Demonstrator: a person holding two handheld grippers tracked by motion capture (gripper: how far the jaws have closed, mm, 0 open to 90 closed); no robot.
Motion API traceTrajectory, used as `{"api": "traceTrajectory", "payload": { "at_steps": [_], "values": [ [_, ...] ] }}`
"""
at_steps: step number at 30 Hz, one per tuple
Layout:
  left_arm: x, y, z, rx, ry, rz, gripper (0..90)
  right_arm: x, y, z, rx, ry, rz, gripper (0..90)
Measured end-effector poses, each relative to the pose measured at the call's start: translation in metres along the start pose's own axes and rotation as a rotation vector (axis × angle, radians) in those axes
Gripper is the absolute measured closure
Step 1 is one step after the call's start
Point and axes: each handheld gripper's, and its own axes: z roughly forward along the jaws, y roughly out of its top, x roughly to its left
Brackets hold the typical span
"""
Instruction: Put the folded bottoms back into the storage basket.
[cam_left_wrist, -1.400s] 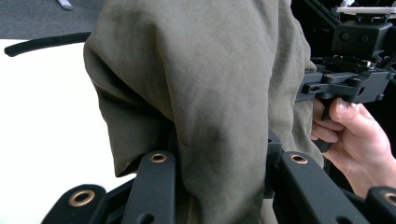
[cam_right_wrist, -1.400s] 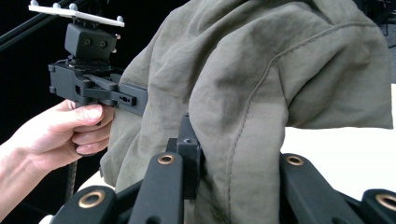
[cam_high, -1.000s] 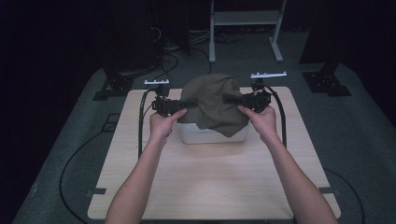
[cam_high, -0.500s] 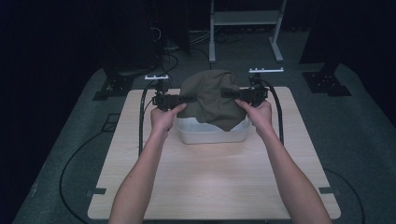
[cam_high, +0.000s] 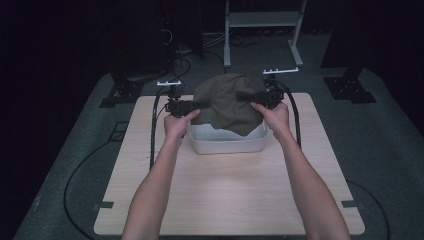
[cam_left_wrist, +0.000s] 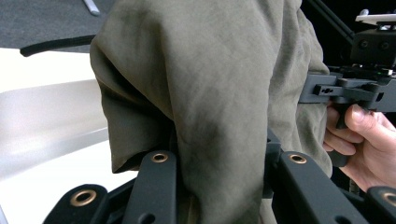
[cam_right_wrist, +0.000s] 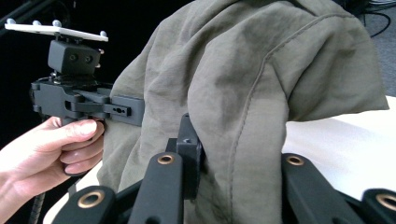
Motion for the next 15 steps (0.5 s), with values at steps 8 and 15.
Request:
{"api": "traceTrajectory", "payload": {
  "at_steps": [8,15],
  "values": [
    [0.007,-0.003,0.009,0.008,0.024,-0.003,68.5,-0.008,-0.003,0.006,0.021,-0.037,0.014,71.5],
    [0.011,-0.005,0.014,0.025,0.056,-0.005,68.4,-0.014,-0.007,0.014,0.046,-0.062,0.022,71.5]
  ]
}}
